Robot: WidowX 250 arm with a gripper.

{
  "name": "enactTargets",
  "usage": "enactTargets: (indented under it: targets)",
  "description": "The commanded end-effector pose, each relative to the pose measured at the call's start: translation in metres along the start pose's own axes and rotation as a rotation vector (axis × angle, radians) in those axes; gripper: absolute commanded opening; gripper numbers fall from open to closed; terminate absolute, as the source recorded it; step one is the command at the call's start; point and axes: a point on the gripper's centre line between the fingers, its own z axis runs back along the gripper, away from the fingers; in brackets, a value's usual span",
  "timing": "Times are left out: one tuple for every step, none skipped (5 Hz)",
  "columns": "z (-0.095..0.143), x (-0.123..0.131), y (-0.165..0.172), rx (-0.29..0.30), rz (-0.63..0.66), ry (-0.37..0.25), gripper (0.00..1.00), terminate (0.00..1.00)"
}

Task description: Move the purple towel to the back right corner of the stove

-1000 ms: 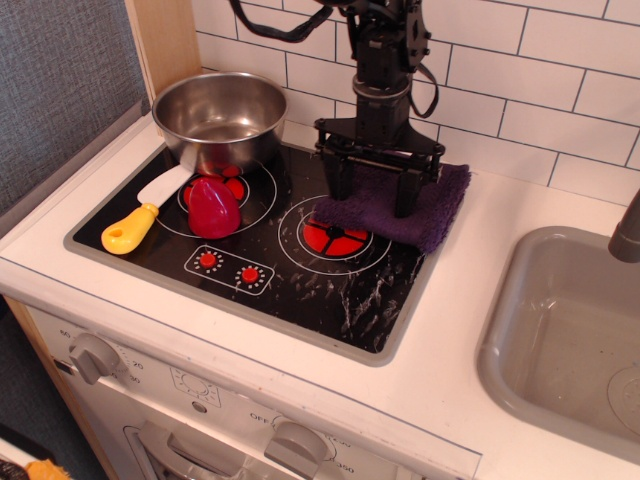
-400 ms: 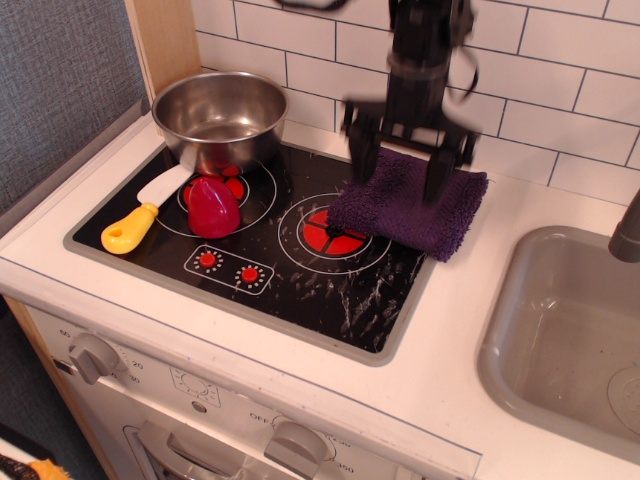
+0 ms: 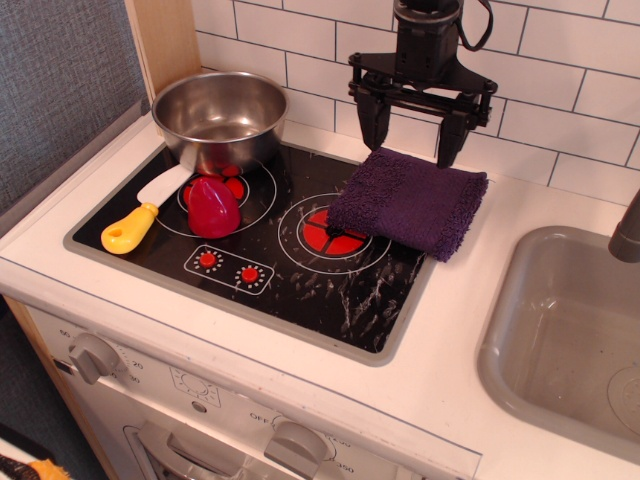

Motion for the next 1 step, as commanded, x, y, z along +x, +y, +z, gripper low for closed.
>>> enactTargets:
  targets:
    - [0.0303,0.0051,0.0042,-0.007,0.01,-0.081,1.0,1.0]
